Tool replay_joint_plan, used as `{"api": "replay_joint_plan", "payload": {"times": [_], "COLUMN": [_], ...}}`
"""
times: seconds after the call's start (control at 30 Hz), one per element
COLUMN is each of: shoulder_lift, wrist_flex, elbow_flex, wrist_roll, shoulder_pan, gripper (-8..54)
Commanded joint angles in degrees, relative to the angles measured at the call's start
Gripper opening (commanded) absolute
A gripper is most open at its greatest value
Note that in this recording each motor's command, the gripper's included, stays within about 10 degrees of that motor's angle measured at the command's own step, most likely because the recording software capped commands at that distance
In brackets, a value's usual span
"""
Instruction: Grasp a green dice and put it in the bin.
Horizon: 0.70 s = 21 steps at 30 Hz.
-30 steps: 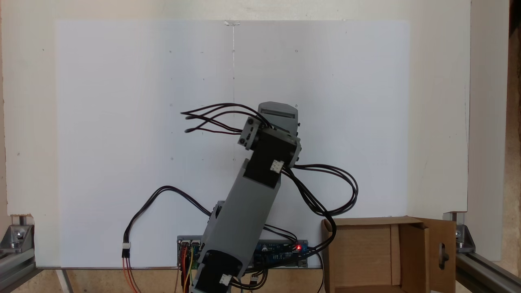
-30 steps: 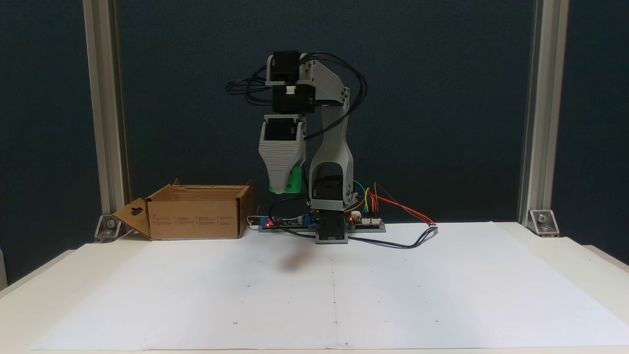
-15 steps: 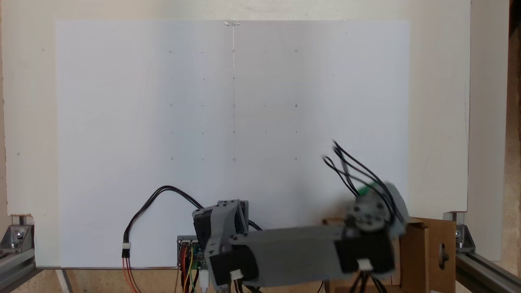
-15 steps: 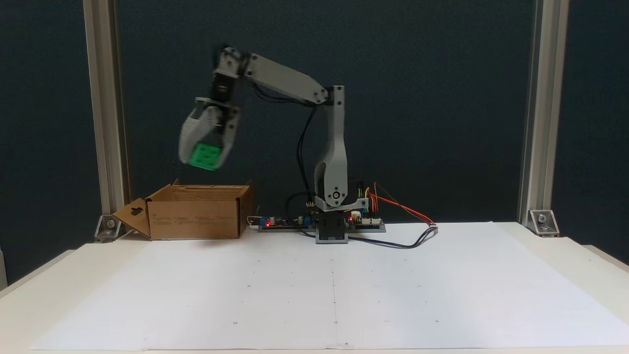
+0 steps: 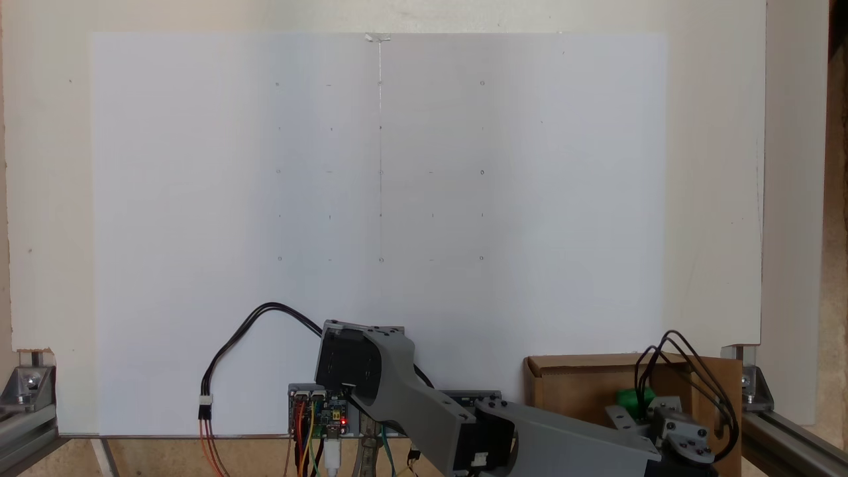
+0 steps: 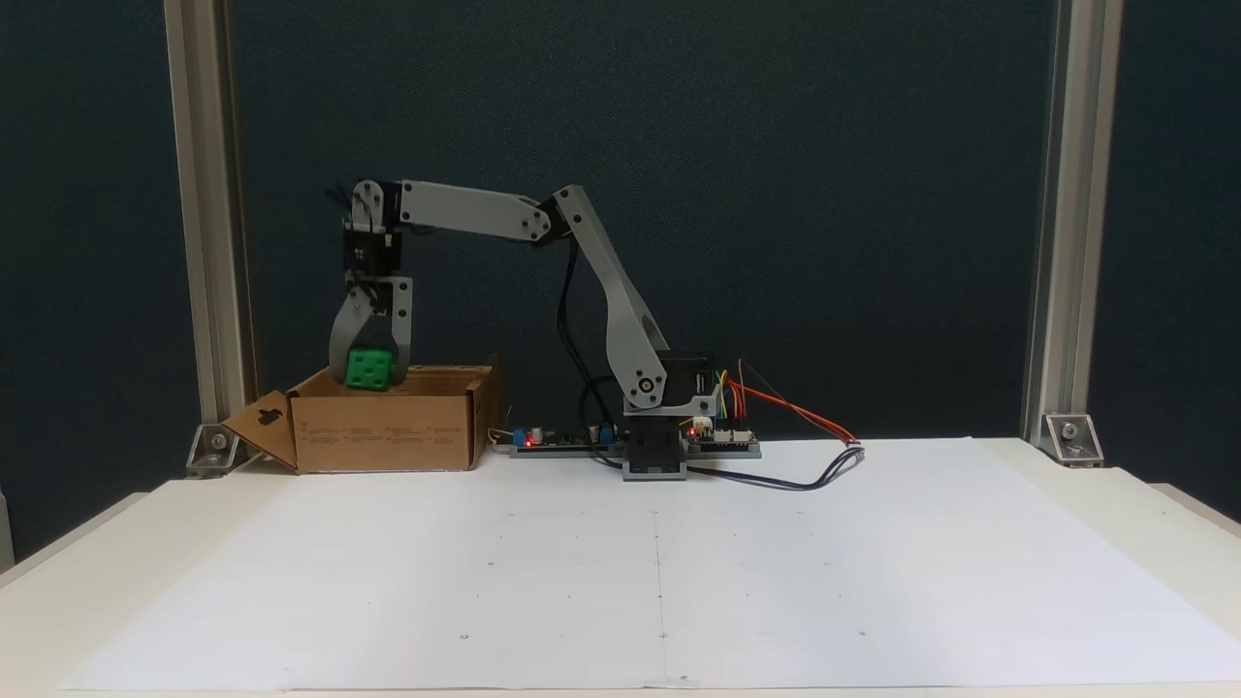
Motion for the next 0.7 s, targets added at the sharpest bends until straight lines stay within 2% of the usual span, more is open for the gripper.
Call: {"api": "replay_joint_plan", "payload": {"times": [0.0, 0.17, 0.2, 0.23, 0.33, 0.47, 0.57, 0.67], "shoulder_lift": [0.26, -0.88, -0.97, -0.97, -0.97, 4.04, 9.84, 15.38], "wrist_flex": [0.53, 1.14, 1.14, 1.14, 0.88, 0.35, -0.44, -0.79], "elbow_flex": [-3.34, -2.64, -2.46, -1.85, -0.88, -0.97, -1.05, -1.14], "wrist_roll": [-4.48, -4.92, -4.92, -4.75, -4.66, -3.25, 2.02, 6.94], "shoulder_pan": [2.02, 3.34, 3.34, 3.34, 3.34, 1.93, -1.76, -9.58], "gripper": [11.5, 11.5, 16.8, 28.3, 40.1, 40.3, 45.3, 45.5]}}
